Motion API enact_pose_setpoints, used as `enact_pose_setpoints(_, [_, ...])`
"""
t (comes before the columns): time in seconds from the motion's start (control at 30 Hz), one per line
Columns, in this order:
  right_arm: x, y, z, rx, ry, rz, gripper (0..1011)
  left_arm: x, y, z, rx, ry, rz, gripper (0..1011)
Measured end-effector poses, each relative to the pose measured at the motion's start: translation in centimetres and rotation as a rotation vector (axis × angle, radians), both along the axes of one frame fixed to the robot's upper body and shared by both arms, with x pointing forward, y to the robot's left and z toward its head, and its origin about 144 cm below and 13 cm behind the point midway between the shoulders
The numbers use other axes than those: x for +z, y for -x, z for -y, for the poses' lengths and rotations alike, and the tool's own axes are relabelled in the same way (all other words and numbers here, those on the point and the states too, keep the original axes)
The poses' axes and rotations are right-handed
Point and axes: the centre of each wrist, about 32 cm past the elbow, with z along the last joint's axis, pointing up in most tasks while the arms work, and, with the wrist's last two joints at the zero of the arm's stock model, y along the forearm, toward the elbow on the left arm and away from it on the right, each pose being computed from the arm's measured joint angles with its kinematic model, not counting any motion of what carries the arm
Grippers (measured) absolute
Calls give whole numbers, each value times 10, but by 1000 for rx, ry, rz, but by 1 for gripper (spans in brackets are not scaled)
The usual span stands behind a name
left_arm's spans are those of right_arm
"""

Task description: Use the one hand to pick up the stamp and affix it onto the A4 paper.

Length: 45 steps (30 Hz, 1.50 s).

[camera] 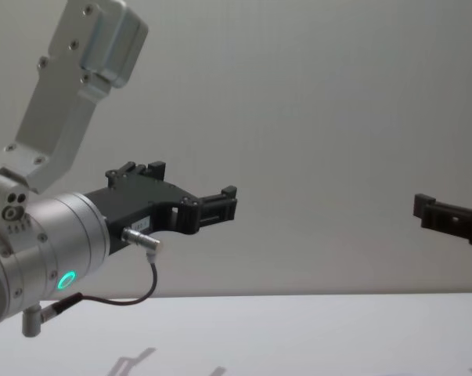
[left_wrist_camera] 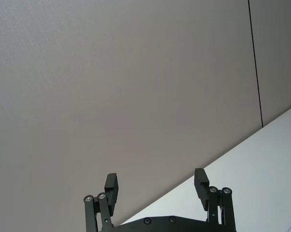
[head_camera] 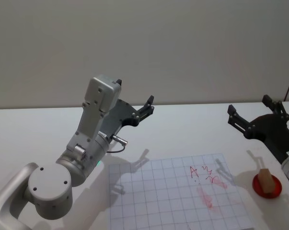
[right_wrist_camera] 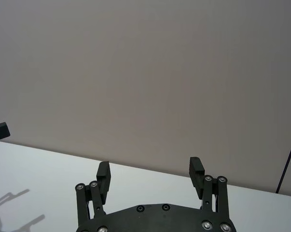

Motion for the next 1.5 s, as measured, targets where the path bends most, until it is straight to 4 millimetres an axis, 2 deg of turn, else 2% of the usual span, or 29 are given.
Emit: enact_pose_setpoints(1.5, [0,1,1,-2,2,-2,1001,0,0,0,0,0,0,1001])
